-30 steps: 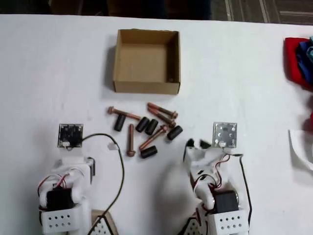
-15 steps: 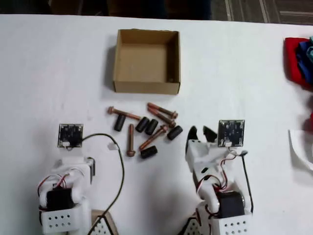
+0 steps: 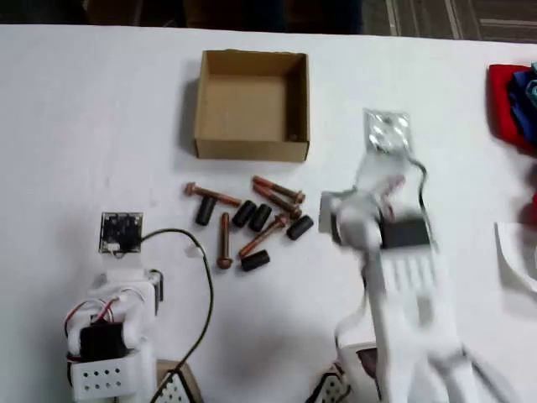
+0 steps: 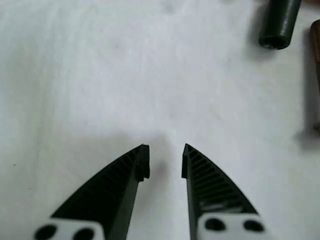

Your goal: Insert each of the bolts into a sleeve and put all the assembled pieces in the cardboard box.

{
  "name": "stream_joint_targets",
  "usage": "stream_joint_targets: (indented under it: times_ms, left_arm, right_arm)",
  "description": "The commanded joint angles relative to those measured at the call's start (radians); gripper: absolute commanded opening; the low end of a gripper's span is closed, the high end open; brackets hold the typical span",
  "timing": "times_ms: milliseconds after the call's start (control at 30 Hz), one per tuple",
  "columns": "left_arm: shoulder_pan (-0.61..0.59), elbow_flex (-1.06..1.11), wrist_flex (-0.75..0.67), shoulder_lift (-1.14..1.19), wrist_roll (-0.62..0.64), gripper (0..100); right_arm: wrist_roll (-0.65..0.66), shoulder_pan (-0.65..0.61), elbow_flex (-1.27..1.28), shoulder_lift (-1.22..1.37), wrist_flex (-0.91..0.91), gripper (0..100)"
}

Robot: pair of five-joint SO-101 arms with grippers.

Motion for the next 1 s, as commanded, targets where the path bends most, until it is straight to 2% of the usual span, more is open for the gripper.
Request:
stream_joint_targets:
  times_ms: [0,167,367,533,667,800,967]
  left_arm:
    - [-0.009,0.022,0.002,-0.002,0.006,13]
    - [-0.009,0.022,0.002,-0.002,0.006,13]
    - [-0.009,0.022,0.002,-0.002,0.006,13]
    - [-0.009,0.022,0.002,-0.002,0.006,13]
    - [-0.009,0.022,0.002,-0.002,0.006,13]
    - [-0.009,0.022,0.002,-0.002,0.006,13]
    - [-0.009,0.022,0.002,-0.002,0.006,13]
  right_arm:
    - [0.175,0.004,-0.195,0.367,0.067,10.1]
    - [0.319,-0.025,-0.345,0.697,0.177,10.1]
    - [0.315,-0.021,-0.577,0.905,0.251,10.6]
    - [0.192,-0.027,-0.736,1.017,0.303,20.0]
    - [0.170,-0.051,-0.813,1.101,0.328,17.3]
    - [0.066,-0.094,-0.835,1.135,0.328,16.3]
    - [-0.005,-0.170,-0.850,1.142,0.320,16.3]
